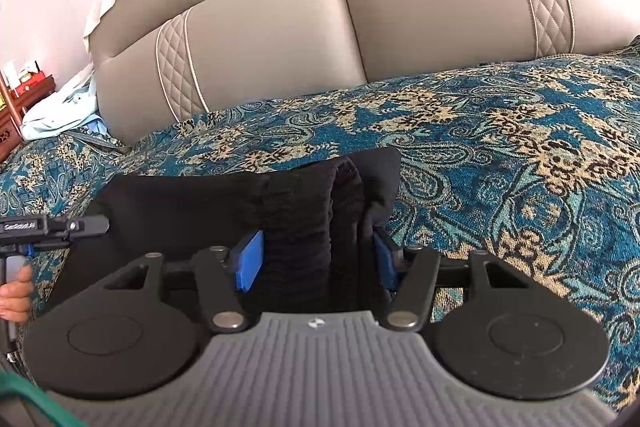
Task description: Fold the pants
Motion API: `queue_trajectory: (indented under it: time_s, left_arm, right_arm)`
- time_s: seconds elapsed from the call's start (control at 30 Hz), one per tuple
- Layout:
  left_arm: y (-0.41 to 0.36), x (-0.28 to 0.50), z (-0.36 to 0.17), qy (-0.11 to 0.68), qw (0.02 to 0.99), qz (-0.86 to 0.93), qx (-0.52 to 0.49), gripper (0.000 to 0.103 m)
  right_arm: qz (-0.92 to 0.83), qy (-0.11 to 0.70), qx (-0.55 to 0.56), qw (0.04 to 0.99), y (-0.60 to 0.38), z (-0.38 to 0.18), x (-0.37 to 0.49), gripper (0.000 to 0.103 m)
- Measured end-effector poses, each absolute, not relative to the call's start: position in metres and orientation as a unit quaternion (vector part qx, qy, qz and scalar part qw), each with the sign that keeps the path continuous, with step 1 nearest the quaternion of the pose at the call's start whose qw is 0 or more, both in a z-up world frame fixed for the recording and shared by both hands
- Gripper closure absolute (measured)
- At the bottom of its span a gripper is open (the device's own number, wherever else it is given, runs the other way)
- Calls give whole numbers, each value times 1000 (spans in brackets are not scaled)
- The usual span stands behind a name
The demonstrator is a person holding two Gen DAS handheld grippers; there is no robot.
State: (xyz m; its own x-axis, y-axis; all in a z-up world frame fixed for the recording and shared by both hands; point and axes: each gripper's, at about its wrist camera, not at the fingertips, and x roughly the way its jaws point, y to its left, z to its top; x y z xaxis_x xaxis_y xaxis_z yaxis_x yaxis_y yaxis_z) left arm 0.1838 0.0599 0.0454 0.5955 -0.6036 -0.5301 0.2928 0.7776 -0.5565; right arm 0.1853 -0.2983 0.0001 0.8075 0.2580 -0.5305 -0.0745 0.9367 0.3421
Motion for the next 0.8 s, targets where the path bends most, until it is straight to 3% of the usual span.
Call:
queue_trajectory:
  time_s: [0.6,0.8]
  left_arm:
    - [64,192,31,370,842,-260,-294,73]
    - [62,192,30,371,848,-231,-299,81]
  right_arm:
    - [86,294,150,940,-295,-1,186,44]
    - [86,294,151,940,-293,0,187,48]
